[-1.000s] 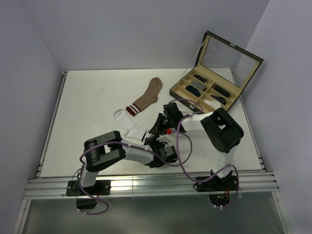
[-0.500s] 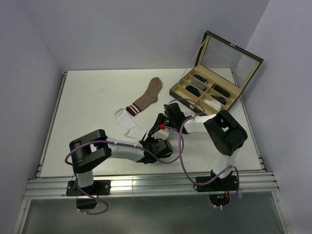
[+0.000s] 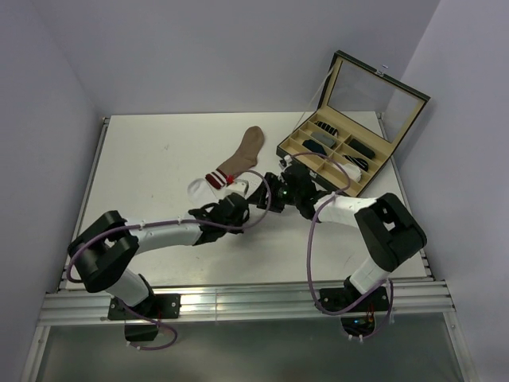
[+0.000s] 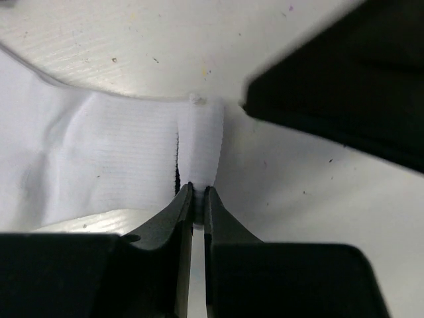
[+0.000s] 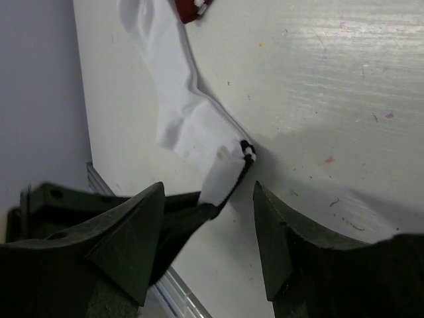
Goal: Roll the socks
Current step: Roll the sock at the center of the board.
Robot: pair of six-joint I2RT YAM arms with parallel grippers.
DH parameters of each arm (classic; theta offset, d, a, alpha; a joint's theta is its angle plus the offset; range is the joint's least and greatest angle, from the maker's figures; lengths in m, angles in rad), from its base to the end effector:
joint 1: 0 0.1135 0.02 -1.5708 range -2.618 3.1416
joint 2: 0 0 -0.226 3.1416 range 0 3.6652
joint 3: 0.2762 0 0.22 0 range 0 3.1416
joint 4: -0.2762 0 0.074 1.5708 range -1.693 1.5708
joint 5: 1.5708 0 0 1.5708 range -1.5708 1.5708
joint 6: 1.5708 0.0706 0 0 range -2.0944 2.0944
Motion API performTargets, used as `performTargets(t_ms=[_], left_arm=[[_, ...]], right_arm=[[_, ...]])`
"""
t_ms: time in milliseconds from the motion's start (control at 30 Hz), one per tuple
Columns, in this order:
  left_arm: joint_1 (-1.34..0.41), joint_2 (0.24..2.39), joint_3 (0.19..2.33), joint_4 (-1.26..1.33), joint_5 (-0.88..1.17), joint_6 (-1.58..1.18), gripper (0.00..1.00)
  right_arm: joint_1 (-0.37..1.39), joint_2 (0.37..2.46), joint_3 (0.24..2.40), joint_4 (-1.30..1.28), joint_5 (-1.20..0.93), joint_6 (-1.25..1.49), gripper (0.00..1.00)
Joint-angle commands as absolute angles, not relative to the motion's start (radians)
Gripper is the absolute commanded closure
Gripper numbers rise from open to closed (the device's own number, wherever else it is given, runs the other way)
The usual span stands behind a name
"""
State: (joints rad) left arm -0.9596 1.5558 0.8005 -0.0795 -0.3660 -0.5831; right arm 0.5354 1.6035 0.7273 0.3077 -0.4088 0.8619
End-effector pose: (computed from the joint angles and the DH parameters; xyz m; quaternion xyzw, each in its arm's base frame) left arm 0.1962 -0.2359 0.1344 0.1074 0.9135 -0.1249 0.3720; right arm 0.2660 0.1904 0.1404 0.0434 0.8632 0.4389 0.2457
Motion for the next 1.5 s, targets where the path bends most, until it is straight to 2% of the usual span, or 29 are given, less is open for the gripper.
performTargets(t_ms=[0,233,367,633,867,1467], left_arm=[[-0.873,1.516,0.766,0.023,-0.108,-0.653,0.91],[-0.712,1.563,0.712,0.123,0.128,-0.719,0.91],[-0.667,1.598,0.695,0.158,0.189,-0.759,0.91],[-0.601,1.611,0.643,0.218,0.261,-0.830,0.91],[-0.549,1.611,0.580,0.305,0.333,-0.907,0.91],[-0.495,1.647,0.505,0.452,0.440,-1.003,0.92]], right_arm=[[0.529,1.585,0.695,0.376,-0.416,0.857,0.36],[0.531,1.624,0.652,0.463,-0.462,0.890,0.38],[0.531,1.654,0.655,0.489,-0.469,0.907,0.37],[0.534,1.733,0.676,0.517,-0.462,0.942,0.37],[0.538,1.805,0.686,0.577,-0.483,0.973,0.40],[0.571,1.911,0.768,0.519,-0.506,0.951,0.40]])
